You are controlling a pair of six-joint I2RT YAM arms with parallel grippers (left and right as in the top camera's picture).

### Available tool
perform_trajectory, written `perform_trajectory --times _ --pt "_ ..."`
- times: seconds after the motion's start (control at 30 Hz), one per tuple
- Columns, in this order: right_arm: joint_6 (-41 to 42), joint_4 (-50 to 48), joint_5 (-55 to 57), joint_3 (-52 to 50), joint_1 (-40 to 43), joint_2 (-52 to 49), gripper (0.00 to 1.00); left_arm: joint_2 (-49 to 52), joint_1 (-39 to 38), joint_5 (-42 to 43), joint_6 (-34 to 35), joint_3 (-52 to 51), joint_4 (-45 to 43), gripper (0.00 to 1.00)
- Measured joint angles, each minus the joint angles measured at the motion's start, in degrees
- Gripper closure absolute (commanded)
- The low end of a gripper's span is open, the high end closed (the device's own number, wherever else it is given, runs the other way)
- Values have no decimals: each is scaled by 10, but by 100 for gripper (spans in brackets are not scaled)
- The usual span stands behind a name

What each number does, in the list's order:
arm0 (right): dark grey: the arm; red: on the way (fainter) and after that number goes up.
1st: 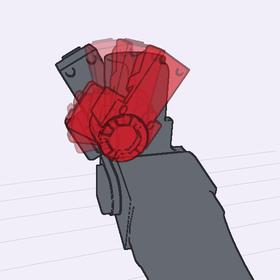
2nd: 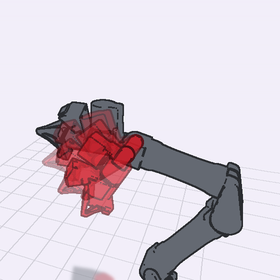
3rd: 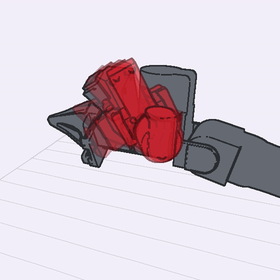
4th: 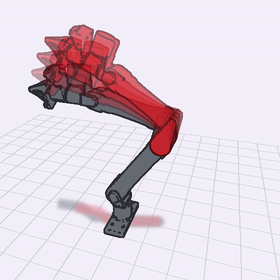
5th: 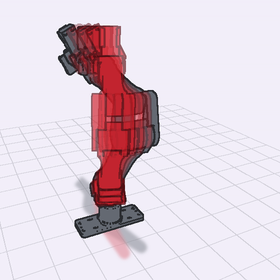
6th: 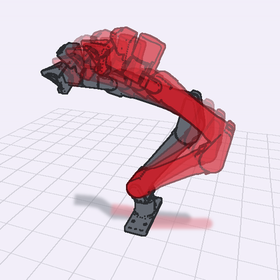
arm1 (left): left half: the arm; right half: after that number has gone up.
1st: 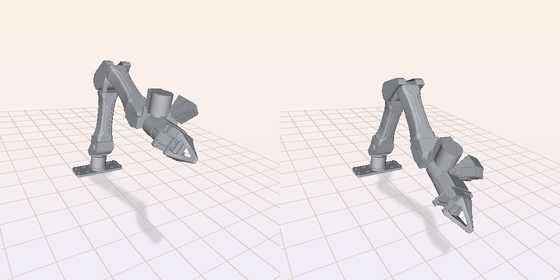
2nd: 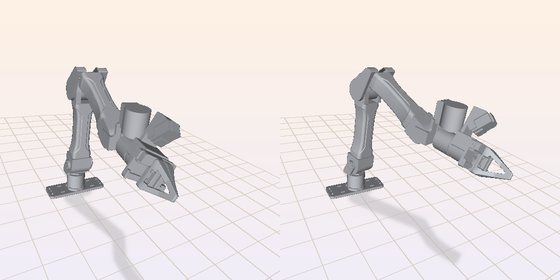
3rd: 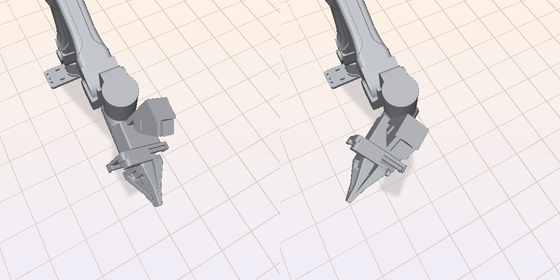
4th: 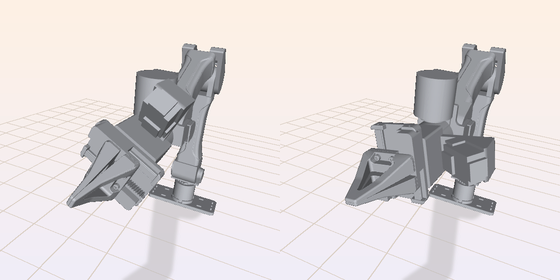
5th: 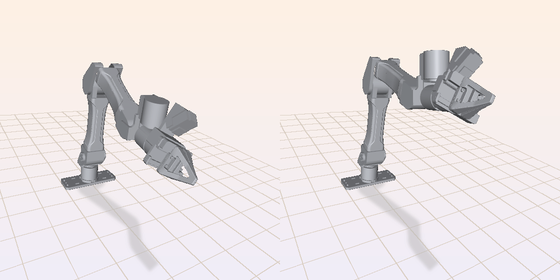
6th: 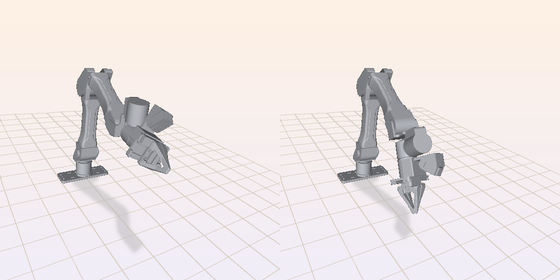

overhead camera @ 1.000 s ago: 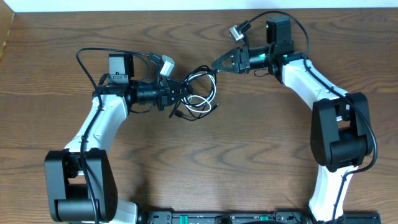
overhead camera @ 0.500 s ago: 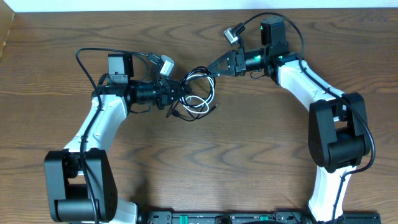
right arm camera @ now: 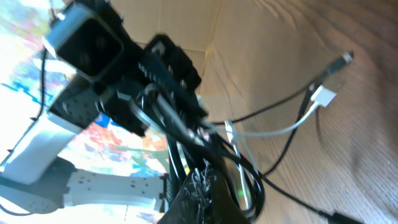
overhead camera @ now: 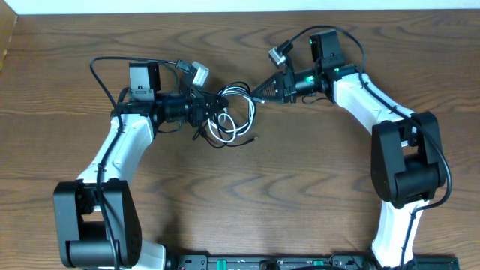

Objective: Untangle cables

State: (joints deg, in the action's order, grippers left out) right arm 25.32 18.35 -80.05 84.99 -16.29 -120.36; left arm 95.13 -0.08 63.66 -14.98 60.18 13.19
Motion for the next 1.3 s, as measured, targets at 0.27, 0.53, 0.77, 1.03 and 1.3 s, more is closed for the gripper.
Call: perform_trajectory --times 0.27,0.53,0.77,1.03,1.3 --pt "-59 17 23 0 -32 0 99 0 -19 -108 44 0 -2 92" --pt "-71 17 108 0 -10 0 99 0 -73 -97 55 0 -38 93" --pt "-71 16 119 0 40 0 99 0 -79 -21 59 0 -31 92" --pt "-71 12 98 0 47 0 99 0 -80 -5 60 0 -27 93" --pt "-72 4 23 0 56 0 99 0 -80 -12 59 0 -10 93"
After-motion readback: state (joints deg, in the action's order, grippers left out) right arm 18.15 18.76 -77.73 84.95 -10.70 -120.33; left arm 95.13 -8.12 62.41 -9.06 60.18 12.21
